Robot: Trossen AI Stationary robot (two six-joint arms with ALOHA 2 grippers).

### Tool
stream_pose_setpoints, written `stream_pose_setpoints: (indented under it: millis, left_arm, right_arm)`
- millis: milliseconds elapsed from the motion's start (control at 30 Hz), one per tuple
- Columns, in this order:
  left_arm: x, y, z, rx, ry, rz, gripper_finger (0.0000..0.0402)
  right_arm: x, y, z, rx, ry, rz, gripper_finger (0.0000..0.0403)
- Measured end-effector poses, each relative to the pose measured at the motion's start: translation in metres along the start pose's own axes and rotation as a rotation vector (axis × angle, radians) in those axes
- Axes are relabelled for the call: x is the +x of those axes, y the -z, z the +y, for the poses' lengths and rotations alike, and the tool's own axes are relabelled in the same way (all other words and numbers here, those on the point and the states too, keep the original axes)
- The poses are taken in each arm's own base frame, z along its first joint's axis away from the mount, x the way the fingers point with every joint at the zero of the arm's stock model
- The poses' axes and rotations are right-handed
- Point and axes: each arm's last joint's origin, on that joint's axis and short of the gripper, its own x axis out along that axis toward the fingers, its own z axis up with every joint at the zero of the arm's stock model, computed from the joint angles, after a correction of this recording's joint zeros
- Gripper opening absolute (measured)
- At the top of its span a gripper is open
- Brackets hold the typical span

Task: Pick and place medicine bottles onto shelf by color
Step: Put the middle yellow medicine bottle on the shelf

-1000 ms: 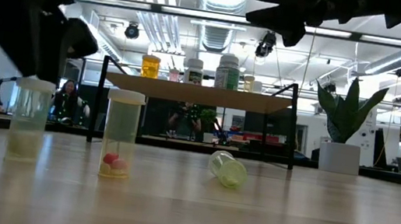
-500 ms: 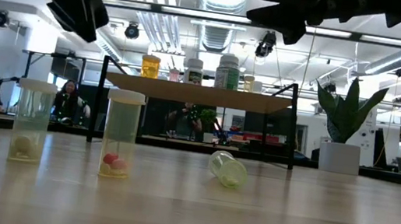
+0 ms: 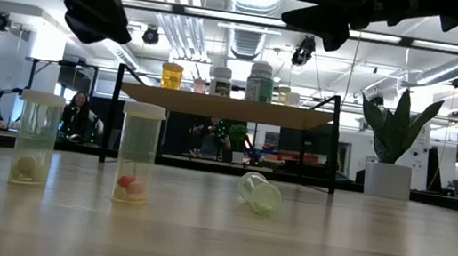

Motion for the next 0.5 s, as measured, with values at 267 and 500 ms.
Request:
stream_pose_setpoints:
  millis: [267, 500]
  left_arm:
    - [-0.005, 0.018, 0.011, -0.032, 0.045, -0.207, 0.0127]
    - [-0.012, 0.025, 0.019, -0.008, 0.026, -0.345, 0.0127]
  right_arm:
    - [0.000, 0.001, 0.000, 0.015, 0.000, 0.009, 0.0249]
    - [0.000, 0.003, 0.000, 0.026, 0.001, 0.026, 0.0249]
